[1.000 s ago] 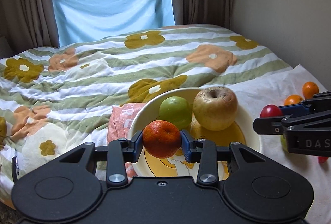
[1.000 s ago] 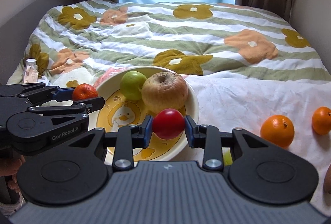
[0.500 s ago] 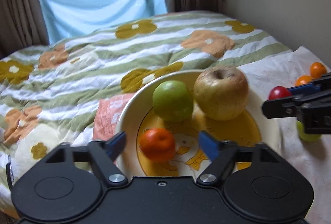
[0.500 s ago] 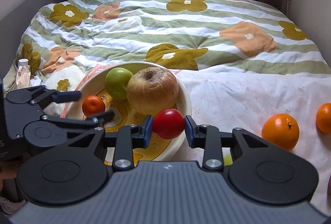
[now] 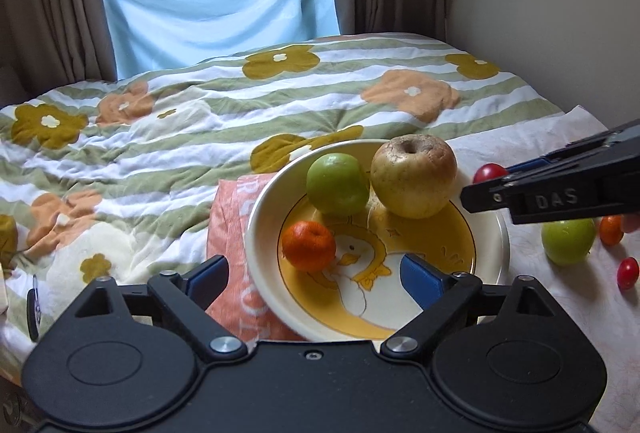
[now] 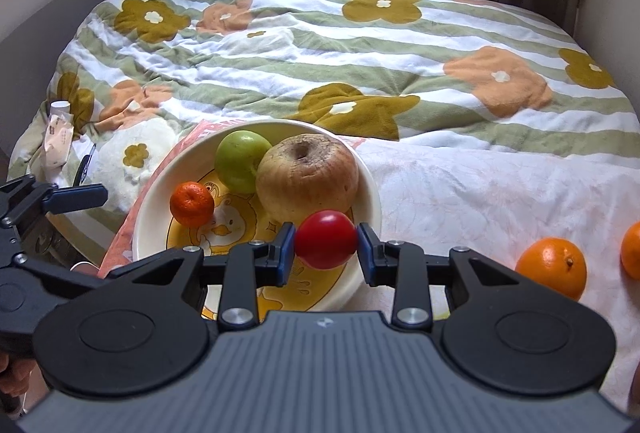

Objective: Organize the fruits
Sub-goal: 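Open the left gripper over the bowl while the right gripper releases the tomato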

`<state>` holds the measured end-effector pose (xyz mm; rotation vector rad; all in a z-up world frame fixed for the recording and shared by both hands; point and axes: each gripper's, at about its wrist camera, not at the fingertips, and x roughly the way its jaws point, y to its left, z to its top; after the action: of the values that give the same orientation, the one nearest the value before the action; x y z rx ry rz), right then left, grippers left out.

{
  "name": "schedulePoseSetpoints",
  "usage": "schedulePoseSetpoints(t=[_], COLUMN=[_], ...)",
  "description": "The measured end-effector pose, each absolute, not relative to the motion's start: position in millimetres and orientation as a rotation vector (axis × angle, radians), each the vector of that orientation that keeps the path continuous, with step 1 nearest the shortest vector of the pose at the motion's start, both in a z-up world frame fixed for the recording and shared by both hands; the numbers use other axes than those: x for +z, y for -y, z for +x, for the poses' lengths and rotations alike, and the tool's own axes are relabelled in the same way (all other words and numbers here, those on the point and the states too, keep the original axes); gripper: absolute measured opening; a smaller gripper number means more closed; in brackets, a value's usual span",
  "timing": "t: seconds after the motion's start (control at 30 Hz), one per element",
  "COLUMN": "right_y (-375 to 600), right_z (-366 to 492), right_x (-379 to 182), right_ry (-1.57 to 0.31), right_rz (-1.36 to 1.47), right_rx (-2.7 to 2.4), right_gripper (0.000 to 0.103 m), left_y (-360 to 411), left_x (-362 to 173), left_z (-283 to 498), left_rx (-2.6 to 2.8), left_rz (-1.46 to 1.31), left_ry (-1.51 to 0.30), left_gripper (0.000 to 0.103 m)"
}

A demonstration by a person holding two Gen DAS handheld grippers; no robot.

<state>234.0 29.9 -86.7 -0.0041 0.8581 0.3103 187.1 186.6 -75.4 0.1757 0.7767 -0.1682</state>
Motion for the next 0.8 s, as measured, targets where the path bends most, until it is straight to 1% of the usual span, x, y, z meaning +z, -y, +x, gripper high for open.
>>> schedulePoseSetpoints(t=[0.43,0.47,0.5,0.53,0.57,0.63,0.8], right_y=[-40.9,-40.7,-40.9,-40.2,-39.3,-36.5,-34.3], right_z=[239.1,237.7,236.5,234.8,232.1,226.7,218.0], right_x=[-109.1,-108.6,-107.0,-105.0,-101.4,-94.8,-86.7], right_ry=[-0.89,-0.883,-0.877,-0.867,-0.849,-0.813,-0.82], right_rz=[-0.05,-0.051,-0.047,-0.042,-0.039,-0.028,-0.037], right_rx=[0.378,0.383,0.391,0.389,0.373,0.366,0.366], right_gripper=[0.049,0.052,0.069,0.092,0.102,0.103,0.103], left_y=[-185.4,-185.2,-185.0,-184.7,-184.6,-183.7,-179.7], left_x=[-72.7,-72.4,-72.0,-71.6,-71.0,-69.8,-65.3], left_z=[168.6,168.0,167.2,165.9,164.7,161.3,153.6], left_rx=[-0.117,-0.114,-0.112,-0.11,-0.108,-0.103,-0.09], left_rz=[0.157,0.156,0.156,0.155,0.154,0.152,0.141], left_ry=[-0.782,-0.783,-0.784,-0.784,-0.785,-0.787,-0.791], left_gripper=[0.095,0.095,0.095,0.095,0.095,0.095,0.095])
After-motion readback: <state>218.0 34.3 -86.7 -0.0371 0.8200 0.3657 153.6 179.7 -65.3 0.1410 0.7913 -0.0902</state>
